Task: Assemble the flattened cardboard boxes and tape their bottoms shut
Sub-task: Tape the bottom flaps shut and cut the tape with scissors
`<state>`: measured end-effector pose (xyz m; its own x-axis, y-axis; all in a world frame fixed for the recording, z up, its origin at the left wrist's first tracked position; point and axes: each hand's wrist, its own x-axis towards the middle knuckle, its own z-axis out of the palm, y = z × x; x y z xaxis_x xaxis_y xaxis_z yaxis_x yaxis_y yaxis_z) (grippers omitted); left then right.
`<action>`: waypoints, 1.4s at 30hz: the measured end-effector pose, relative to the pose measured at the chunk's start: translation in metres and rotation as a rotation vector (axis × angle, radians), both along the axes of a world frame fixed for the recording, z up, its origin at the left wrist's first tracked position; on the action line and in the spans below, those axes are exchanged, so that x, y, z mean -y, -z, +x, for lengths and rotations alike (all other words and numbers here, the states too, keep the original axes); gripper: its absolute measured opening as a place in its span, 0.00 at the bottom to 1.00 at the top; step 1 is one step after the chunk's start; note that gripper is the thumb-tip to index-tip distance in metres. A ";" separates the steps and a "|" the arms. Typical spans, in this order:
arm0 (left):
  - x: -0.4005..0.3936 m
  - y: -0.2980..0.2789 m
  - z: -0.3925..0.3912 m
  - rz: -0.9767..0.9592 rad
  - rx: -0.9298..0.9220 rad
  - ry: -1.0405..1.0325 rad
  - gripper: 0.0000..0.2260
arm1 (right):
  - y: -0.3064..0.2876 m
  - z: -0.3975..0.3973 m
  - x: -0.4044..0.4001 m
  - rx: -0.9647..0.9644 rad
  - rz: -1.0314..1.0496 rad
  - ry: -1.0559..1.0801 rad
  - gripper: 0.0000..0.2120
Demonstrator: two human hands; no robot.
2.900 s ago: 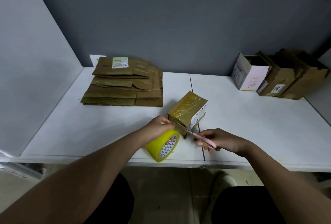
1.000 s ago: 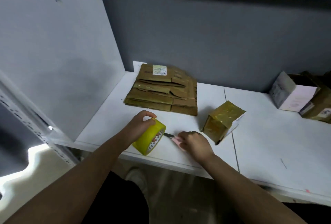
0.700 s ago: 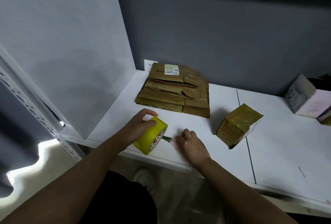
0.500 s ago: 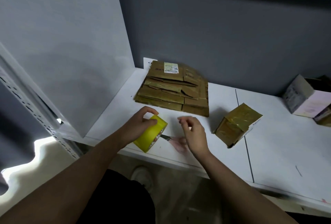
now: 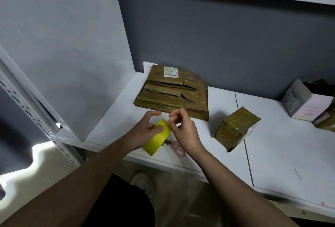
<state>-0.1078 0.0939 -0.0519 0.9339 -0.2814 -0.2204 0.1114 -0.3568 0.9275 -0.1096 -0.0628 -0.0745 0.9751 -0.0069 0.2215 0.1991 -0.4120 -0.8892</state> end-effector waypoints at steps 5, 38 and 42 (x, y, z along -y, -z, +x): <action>0.006 0.010 0.005 0.043 0.019 -0.070 0.19 | 0.004 0.004 0.002 0.055 -0.105 -0.001 0.09; -0.003 0.021 0.013 0.153 0.095 -0.133 0.20 | 0.018 0.027 -0.018 -0.067 0.065 -0.024 0.05; -0.026 0.024 0.016 0.306 0.162 -0.117 0.19 | 0.030 0.032 -0.020 -0.155 0.145 -0.036 0.09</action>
<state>-0.0920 0.1203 -0.0757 0.9857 -0.1140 -0.1244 0.0285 -0.6143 0.7886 -0.0774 -0.0431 -0.1047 0.9976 0.0078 0.0681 0.0677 -0.2726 -0.9597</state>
